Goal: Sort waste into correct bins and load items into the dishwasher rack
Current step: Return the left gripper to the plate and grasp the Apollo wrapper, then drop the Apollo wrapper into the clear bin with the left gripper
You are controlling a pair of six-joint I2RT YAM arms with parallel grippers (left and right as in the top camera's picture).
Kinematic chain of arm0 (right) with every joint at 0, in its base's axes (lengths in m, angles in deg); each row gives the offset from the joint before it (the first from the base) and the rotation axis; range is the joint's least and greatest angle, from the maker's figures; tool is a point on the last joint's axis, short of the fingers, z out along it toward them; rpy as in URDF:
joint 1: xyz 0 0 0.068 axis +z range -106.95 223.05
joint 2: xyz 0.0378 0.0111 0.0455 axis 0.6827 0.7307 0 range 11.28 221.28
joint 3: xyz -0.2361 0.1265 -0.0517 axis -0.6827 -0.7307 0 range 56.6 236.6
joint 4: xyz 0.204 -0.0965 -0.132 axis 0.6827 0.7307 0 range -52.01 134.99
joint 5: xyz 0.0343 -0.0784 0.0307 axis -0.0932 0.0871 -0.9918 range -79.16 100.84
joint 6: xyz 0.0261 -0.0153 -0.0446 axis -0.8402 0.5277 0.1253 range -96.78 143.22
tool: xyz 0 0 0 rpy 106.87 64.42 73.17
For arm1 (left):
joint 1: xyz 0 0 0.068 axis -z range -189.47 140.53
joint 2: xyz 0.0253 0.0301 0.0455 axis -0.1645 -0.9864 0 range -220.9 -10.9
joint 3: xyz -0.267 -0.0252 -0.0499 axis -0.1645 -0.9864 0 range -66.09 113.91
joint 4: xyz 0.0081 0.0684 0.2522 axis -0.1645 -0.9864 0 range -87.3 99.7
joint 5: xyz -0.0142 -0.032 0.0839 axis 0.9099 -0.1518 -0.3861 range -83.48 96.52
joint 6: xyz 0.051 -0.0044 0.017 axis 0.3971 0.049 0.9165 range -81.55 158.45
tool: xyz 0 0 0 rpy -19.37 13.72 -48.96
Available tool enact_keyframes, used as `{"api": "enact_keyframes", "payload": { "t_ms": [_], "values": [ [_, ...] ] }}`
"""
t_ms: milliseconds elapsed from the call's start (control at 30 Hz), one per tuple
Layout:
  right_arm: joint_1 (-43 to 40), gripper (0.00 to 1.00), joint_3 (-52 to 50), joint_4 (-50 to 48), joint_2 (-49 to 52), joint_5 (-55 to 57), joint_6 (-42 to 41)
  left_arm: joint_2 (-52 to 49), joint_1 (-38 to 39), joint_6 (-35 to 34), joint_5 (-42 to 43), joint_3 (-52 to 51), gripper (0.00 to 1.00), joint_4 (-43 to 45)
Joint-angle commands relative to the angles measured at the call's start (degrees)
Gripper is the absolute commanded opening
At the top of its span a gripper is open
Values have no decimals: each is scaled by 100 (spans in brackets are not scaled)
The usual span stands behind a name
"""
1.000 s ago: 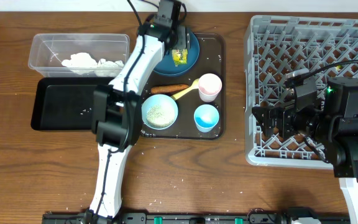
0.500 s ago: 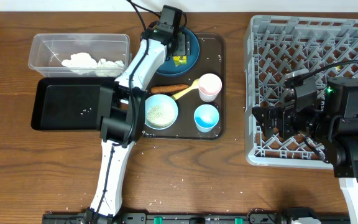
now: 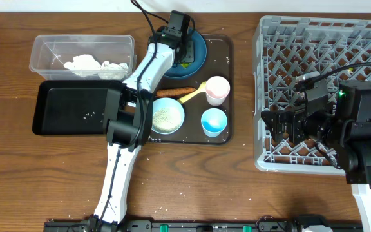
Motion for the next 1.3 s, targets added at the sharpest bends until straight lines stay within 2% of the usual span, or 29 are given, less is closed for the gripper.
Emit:
{"api": "enact_keyframes", "payload": {
  "t_ms": [0,267,400,500,600,833,967,1000,1100,1167,1267],
  "values": [
    [111,99,107,7,7,-39,-13,9,13,48,33,13,6,-33],
    [111,99,107,0,7,-39,-13,1113,-83,42,-33,39,6,-516],
    [111,99,107,-2,7,-39,-13,1823,-282,-214,-859,39,6,-1156],
    [111,99,107,-13,7,-39,-13,2170,-533,-612,-1869,39,6,-1574],
    [111,99,107,-35,7,-39,-13,2240,-876,-1209,-2457,39,6,-1950],
    [111,99,107,-44,7,-42,-13,1937,-1692,-3150,-2457,-214,6,-2529],
    [111,99,107,-44,7,-39,-13,1725,-1926,-3456,-2415,-415,6,-2483],
    [111,99,107,-44,7,-42,-13,1657,-1943,-3453,-2415,-422,13,-2459],
    [111,99,107,-48,7,-42,-13,1602,-1952,-3381,-2415,-422,59,-2389],
    [111,99,107,-52,7,-42,-15,1641,-1934,-3143,-2413,-411,72,-2288],
    [111,99,107,-50,7,-42,-15,1814,-1871,-2747,-2411,-385,77,-2218]
  ]
}}
